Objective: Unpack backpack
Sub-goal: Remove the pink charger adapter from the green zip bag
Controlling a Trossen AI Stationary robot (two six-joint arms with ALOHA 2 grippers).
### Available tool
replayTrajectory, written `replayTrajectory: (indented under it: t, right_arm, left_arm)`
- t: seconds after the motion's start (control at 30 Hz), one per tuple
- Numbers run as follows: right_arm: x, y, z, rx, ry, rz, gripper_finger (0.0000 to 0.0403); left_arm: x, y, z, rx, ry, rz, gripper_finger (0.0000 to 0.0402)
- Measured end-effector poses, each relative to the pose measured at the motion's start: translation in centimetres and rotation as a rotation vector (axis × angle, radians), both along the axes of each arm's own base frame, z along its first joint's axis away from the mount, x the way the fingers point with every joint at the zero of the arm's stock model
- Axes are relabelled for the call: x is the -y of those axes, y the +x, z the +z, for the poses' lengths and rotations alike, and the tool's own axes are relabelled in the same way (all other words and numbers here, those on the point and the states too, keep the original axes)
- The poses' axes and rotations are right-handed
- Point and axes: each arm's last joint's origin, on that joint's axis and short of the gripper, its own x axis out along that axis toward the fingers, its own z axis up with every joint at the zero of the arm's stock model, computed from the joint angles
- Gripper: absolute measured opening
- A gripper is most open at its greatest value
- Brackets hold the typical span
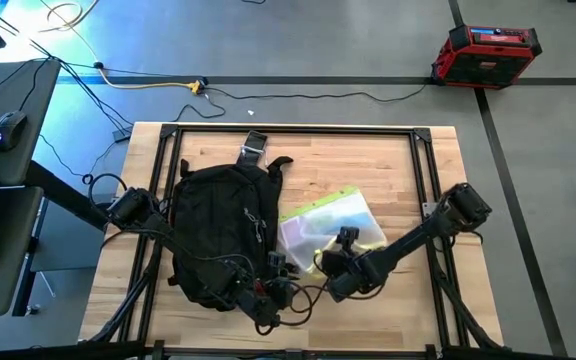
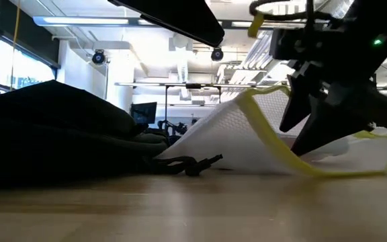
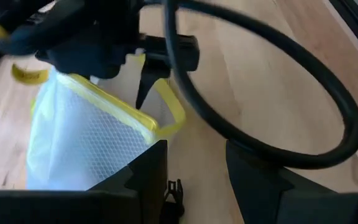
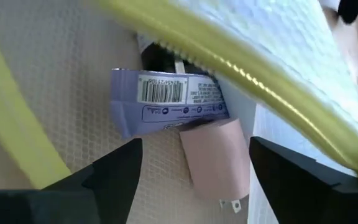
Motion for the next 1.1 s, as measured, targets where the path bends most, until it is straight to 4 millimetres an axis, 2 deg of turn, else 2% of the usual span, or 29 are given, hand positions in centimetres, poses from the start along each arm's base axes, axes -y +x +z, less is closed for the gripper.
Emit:
replayTrajectory:
  t: [0.13,0.23,0.37,0.47,0.53,0.67,0.83,0.97,1.1]
  right_arm:
    - [0.9,0.5,0.1,-0.067,0.107,-0.005,0.0285]
    - [0.7,0.5,0.3,-0.122,0.144,0.047,0.0283]
    - [-1.7,0.3,1.2,-0.199,0.238,0.13,0.0282]
    - [-3.5,0.3,3.4,-0.157,0.197,0.189,0.0282]
    - [-3.8,0.0,3.8,-0.123,0.121,0.186,0.0282]
    - [-3.4,-0.5,3.4,-0.11,0.039,0.108,0.0281]
    - [-0.7,-1.0,1.1,-0.192,0.045,0.006,0.0281]
    - [1.2,-0.5,-0.1,-0.217,0.114,-0.004,0.0281]
    - [2.5,0.5,-0.2,-0.212,0.15,0.007,0.0281]
  left_arm:
    - [-0.1,-0.1,-0.1,-0.009,-0.001,0.008,0.0145]
    - [-0.1,-0.1,-0.1,-0.01,-0.005,0.011,0.0145]
    - [-0.1,-0.1,-0.1,-0.009,-0.005,0.012,0.0145]
    - [-0.1,-0.1,-0.1,-0.01,-0.004,0.014,0.0145]
    - [-0.1,0.0,-0.1,-0.011,-0.004,0.014,0.0145]
    - [-0.1,0.0,-0.4,-0.018,-0.001,0.012,0.0145]
    - [-0.1,0.0,-0.4,-0.026,-0.02,0.006,0.0145]
    - [-0.2,0.0,-0.6,-0.037,-0.022,0.0,0.0145]
    - [-0.1,0.3,-1.2,-0.052,-0.023,-0.005,0.0145]
